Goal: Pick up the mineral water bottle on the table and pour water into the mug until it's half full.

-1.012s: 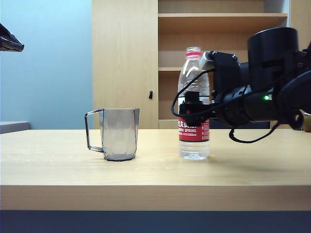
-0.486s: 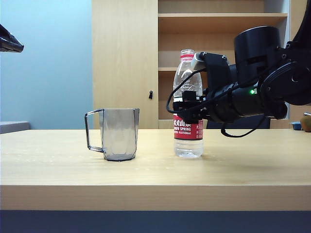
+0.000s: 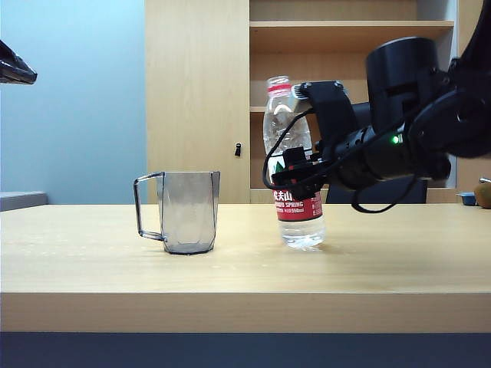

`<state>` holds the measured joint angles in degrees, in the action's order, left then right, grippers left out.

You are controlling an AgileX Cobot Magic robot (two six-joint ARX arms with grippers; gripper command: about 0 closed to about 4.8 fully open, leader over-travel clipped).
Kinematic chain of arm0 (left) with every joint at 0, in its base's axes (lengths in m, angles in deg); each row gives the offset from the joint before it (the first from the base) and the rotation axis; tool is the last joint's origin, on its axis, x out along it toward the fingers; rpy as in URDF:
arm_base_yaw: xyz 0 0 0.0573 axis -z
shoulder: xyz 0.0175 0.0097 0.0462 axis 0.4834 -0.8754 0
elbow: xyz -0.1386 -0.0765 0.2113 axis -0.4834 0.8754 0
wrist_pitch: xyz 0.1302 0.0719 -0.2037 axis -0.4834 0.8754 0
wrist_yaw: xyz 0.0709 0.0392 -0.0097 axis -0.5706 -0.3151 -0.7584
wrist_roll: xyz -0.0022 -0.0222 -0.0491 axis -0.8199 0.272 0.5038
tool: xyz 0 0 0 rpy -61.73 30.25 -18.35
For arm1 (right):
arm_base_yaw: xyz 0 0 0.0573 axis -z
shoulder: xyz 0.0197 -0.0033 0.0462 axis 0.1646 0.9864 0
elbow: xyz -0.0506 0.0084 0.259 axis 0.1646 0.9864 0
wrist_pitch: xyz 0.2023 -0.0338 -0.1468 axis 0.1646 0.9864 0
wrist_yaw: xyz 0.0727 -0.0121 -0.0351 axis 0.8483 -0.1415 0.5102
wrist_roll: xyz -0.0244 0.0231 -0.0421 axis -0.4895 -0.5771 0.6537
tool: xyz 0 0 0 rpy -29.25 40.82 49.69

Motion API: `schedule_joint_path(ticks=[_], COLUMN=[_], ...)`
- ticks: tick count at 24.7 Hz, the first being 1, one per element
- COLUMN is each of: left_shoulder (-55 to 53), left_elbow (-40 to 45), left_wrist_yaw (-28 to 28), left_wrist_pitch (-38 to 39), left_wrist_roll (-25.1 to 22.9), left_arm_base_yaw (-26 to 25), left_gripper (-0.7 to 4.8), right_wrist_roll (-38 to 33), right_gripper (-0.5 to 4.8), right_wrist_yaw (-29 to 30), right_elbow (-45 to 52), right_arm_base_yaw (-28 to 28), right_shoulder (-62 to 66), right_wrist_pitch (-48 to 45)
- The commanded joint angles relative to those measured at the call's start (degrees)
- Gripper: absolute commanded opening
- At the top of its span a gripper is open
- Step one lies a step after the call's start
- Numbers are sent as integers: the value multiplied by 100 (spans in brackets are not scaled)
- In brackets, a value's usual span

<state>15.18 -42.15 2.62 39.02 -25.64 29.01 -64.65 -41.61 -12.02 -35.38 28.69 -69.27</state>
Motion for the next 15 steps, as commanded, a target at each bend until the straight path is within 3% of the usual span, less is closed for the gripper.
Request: schedule_joint_path(ticks=[1, 8, 10, 15], left_shoulder=[4, 0, 0, 0], left_elbow=[-17, -13, -13, -11], left_wrist_yaw=[-7, -234, -234, -234], left_wrist_pitch=[-37, -42, -42, -57], left_wrist_roll=[-22, -42, -173, -282], left_arm_base_yaw=[0, 0, 0, 0], left_gripper=[-2, -2, -2, -2], right_wrist_roll=[811, 2872, 3239, 4179], right_gripper=[241, 243, 243, 242], right_wrist_yaw=[-57, -850, -874, -1587], right_elbow=[-26, -901, -1099, -1390], right_arm_base_yaw=[-31, -96, -142, -289], right_shoulder=[-243, -579, -579, -579], right_wrist_pitch=[479, 2973, 3285, 3521])
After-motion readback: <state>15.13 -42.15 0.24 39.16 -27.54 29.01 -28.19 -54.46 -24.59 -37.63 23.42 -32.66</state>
